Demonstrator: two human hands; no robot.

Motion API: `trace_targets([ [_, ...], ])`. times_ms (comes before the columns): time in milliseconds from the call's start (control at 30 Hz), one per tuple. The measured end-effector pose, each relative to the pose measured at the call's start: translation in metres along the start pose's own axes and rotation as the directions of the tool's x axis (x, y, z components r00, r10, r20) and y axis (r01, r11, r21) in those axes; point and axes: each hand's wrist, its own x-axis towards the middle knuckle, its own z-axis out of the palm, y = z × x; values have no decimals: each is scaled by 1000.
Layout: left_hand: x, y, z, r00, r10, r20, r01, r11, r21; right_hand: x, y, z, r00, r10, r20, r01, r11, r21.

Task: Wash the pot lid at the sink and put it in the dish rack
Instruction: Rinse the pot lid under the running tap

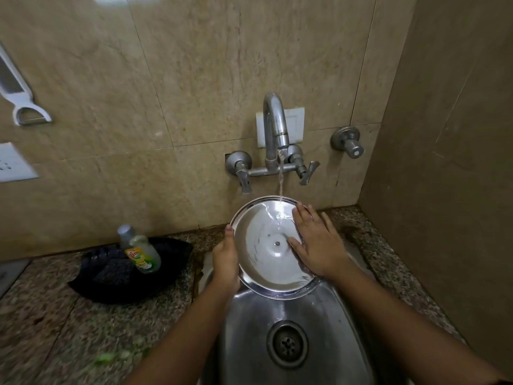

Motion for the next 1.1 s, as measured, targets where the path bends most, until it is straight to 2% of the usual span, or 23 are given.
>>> trace_targets([
  [67,-5,-1,4,1000,-25,12,24,999,48,22,-16,-1,998,41,-51,-40,999,25],
  [100,-7,0,6,999,-25,26,23,998,59,31,-28,-2,998,18,-55,-14,998,61],
  [200,-13,5,12,997,-22,79,20,1000,22,33,-69,-8,974,-226,-12,226,963,148],
  [267,-11,8,7,997,-16,77,18,1000,-25,11,-79,-9,910,-414,37,403,900,165],
  [333,-3,6,-3,1000,-6,26,7,999,-33,-15,-66,-7,856,-508,93,490,856,167],
  [400,9,-2,-12,1000,7,-19,-7,1000,1,-31,-38,-2,888,-446,111,434,893,122],
  [500,5,-8,-13,1000,6,-4,-6,1000,10,-23,-4,2,984,-154,86,154,988,14],
  [600,-14,-4,-6,997,-3,73,2,1000,8,6,-12,3,997,58,-43,-57,998,30],
  [667,-20,-2,-2,989,24,145,-28,999,23,25,-33,2,992,40,-116,-26,993,117],
  [800,-21,0,-6,955,69,288,-89,994,57,46,-63,-12,951,-234,-200,262,957,127],
  [867,-16,1,-11,945,90,315,-122,989,81,51,-61,-24,921,-332,-205,359,927,112],
  [933,-14,6,-14,933,115,340,-157,983,99,58,-51,-33,909,-394,-134,415,874,251],
  [967,-15,10,-13,930,123,347,-174,978,118,60,-42,-37,928,-370,-53,357,836,417],
  [1033,-13,12,-14,934,126,334,-179,975,134,58,-23,-46,972,-226,66,117,705,700],
  [1067,-10,12,-14,940,120,318,-165,979,117,57,-14,-47,987,-142,73,41,668,743],
  [1100,-9,14,-14,947,103,303,-140,985,103,56,-8,-46,996,-73,60,5,677,736],
])
